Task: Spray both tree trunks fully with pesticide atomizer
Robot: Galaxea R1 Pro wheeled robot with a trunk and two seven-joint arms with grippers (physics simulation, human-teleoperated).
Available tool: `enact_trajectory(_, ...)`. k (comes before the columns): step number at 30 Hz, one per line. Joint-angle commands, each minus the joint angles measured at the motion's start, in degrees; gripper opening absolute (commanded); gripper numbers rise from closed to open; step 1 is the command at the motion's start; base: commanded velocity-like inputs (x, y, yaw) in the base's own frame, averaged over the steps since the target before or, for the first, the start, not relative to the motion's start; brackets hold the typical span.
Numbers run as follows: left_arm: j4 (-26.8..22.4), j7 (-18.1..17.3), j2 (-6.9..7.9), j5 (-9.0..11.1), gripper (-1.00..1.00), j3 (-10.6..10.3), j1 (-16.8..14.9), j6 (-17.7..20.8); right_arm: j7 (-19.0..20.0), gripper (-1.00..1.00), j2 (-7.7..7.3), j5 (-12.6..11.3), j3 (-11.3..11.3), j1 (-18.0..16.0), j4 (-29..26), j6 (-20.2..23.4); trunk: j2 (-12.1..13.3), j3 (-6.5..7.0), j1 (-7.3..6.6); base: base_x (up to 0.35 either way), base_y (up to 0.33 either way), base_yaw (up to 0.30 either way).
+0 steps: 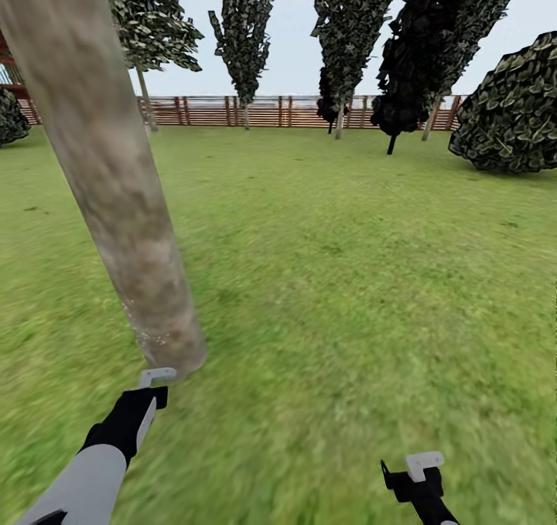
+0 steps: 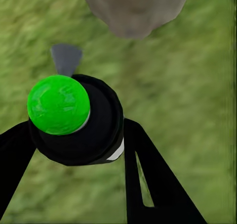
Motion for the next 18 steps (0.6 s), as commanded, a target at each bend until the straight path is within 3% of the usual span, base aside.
enact_trajectory(1, -0.01, 0.0, 0.0, -0.02, -1.0, 0.0, -0.02, 0.0, 0.0, 1.0, 0.0, 0.0, 0.0, 0.01, 0.0, 0.0, 0.0, 0.0, 0.0, 0.104, -0.254, 0.001)
enact_trajectory(12, -0.01, 0.0, 0.01, -0.02, -1.0, 0.0, 0.0, 0.0, 0.0, 1.0, 0.0, 0.0, 0.0, 0.0, 0.0, 0.0, 0.0, 0.0, 0.0, 0.061, -0.264, 0.001)
enact_trajectory(18, -0.01, 0.0, 0.06, -0.02, -1.0, -0.04, 0.0, -0.02, 0.0, 1.0, 0.0, 0.0, 0.0, 0.01, 0.0, 0.0, 0.0, 0.0, 0.0, 0.0, -0.272, 0.204)
